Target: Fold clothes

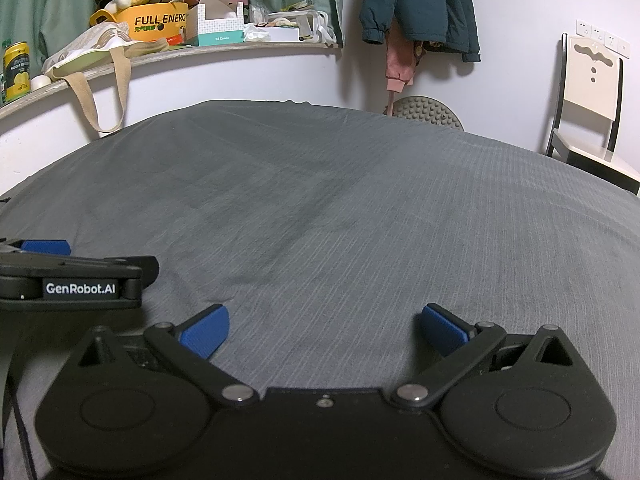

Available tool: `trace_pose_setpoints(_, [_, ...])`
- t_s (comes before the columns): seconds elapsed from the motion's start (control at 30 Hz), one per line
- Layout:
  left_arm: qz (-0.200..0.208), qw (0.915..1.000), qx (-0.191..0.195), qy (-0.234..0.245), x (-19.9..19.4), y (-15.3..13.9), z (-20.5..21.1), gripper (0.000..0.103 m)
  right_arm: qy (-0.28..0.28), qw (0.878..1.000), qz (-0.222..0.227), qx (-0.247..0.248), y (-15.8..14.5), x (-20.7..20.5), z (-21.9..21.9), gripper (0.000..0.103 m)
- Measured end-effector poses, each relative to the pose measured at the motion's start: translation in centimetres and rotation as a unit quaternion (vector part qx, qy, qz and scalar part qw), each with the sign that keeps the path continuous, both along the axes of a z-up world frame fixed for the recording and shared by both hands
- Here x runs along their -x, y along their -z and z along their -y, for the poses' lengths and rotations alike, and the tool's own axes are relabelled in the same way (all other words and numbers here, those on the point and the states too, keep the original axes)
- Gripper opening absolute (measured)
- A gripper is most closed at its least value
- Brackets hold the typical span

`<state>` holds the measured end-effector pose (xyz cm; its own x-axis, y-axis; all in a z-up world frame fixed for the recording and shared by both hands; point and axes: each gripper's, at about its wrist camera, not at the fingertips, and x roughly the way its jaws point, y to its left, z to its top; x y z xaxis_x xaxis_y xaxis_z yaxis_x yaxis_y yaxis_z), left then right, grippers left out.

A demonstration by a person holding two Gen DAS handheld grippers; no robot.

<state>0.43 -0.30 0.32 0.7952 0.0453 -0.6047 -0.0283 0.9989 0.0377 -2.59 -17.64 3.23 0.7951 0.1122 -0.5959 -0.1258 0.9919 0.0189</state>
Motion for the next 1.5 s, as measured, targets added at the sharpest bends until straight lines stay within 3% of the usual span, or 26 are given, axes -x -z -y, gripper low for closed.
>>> trace_pose_setpoints(0.73, [0.005, 0.9999, -0.003, -0.012, 0.0, -0.1, -0.1, 0.103, 0.001, 1.000, 0.001, -0.002, -0.1, -0.2, -0.1, 0.103])
trace_pose_setpoints(0.93, [0.048, 0.9982, -0.028, -0.023, 2.6, -2.4, 0.2, 0.103, 0.000, 1.000, 0.013, -0.002, -1.9, 0.8, 0.4, 0.103])
trace_pose_setpoints(1.03, [0.070, 0.9970, 0.012, -0.033, 4.5, -6.1, -0.8, 0.103, -0.032, 0.997, 0.059, 0.025, -5.6, 2.3, 0.9, 0.103])
trace_pose_setpoints(1.2, [0.112, 0.9917, 0.059, -0.023, 8.3, -16.2, -3.2, 0.103, -0.121, 0.988, 0.070, 0.071, -15.1, 3.3, 2.5, 0.103])
trace_pose_setpoints(1.33, [0.160, 0.9868, 0.024, 0.009, 13.2, -25.8, -4.8, 0.103, -0.129, 0.984, 0.087, 0.090, -24.6, 6.5, 4.4, 0.103])
trace_pose_setpoints(1.5, [0.184, 0.9812, -0.009, 0.056, 20.4, -35.3, -9.7, 0.103, -0.148, 0.981, 0.094, 0.085, -32.8, 13.0, 6.2, 0.103])
